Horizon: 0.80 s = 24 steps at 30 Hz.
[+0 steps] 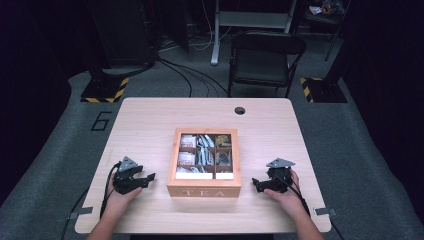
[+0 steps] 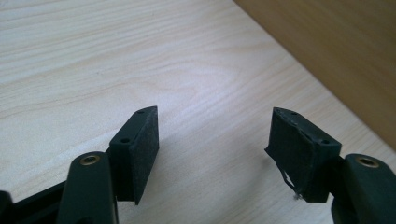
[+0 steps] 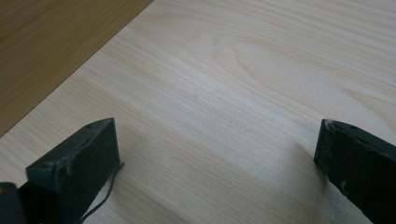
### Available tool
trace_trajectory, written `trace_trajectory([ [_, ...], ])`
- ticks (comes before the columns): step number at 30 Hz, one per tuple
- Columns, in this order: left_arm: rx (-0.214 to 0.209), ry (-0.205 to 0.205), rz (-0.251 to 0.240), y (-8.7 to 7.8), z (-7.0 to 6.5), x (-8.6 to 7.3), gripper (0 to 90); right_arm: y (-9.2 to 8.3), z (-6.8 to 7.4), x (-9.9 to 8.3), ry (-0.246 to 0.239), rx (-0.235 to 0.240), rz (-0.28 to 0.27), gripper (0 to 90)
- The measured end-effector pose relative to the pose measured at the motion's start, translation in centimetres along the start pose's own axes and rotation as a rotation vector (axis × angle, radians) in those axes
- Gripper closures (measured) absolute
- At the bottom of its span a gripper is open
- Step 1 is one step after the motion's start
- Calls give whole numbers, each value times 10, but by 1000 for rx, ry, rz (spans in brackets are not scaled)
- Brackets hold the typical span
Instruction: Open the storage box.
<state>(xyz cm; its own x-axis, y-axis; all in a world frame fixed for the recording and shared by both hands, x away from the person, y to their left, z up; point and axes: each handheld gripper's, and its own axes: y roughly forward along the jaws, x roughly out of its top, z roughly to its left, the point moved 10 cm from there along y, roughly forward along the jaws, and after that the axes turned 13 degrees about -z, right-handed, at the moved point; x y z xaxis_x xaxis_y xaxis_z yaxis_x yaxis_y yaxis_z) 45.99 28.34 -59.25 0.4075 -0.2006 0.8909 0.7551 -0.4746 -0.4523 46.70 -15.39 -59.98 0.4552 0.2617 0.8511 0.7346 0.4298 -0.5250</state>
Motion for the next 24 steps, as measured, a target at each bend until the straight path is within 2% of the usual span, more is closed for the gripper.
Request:
trace_trajectory([
  [5,13,48,11,2,-1,-1,295,0,0,0,-1,1,1,0],
  [11,30,40,18,2,1,-1,252,0,0,0,-2,1,1,0],
  [15,47,27,26,4,1,-3,159,0,0,0,0,-2,1,0],
  [24,52,26,27,3,1,-3,158,0,0,0,-1,-4,-1,0],
])
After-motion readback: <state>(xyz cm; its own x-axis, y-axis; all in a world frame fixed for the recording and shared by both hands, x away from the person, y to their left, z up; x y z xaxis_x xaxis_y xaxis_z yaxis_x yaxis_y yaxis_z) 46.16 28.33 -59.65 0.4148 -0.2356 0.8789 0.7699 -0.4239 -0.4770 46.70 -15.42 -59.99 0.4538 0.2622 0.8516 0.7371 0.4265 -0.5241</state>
